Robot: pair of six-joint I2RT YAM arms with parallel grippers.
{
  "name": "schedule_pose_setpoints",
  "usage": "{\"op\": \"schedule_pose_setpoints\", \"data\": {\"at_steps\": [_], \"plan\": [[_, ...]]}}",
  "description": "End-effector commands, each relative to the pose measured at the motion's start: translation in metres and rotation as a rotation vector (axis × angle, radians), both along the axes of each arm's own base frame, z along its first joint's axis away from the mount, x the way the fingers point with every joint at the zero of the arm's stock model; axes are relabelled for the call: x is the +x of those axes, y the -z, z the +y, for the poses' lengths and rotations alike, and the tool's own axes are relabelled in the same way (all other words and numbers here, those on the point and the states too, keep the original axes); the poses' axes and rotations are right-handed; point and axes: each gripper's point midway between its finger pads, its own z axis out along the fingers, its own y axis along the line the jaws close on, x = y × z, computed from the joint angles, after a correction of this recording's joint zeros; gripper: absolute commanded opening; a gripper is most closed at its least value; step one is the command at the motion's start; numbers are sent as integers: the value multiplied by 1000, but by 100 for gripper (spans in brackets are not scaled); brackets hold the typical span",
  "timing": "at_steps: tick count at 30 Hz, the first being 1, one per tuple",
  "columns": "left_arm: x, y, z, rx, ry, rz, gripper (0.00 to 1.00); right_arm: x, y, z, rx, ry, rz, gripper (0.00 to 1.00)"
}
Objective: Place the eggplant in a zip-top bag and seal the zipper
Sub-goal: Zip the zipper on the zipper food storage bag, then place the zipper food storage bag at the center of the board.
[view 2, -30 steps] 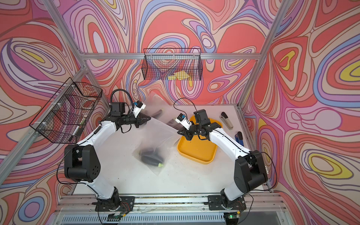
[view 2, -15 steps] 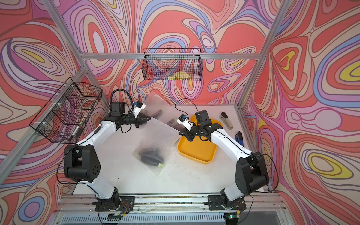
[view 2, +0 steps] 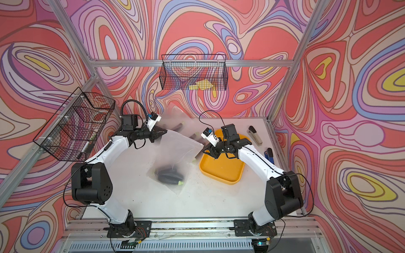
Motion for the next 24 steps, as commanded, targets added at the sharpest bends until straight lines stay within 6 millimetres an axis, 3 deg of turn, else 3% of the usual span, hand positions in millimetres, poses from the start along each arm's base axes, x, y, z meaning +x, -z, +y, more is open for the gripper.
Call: {"op": "schedule_pose_setpoints", "data": {"at_steps": [1, 8, 10, 15, 19, 24], "plan": [[5, -4, -2, 5, 9, -28, 0, 4, -28, 9, 106, 11, -6, 41], [-4, -4, -7, -1, 23, -4, 0, 3, 10, -11, 71, 182, 49, 42], [-7, -3, -6, 6, 2, 7, 0, -8, 17, 3, 106, 170, 105, 42], [-13, -5, -3, -11, -44, 15, 0, -65, 47, 52, 53, 48, 145, 43], [-12, -1, -1, 0, -66, 35, 0, -77, 79, 53, 67, 164, 203, 44], [-12, -6, 3, -10, -109, 33, 0, -78, 91, 69, 88, 334, 153, 43]]}}
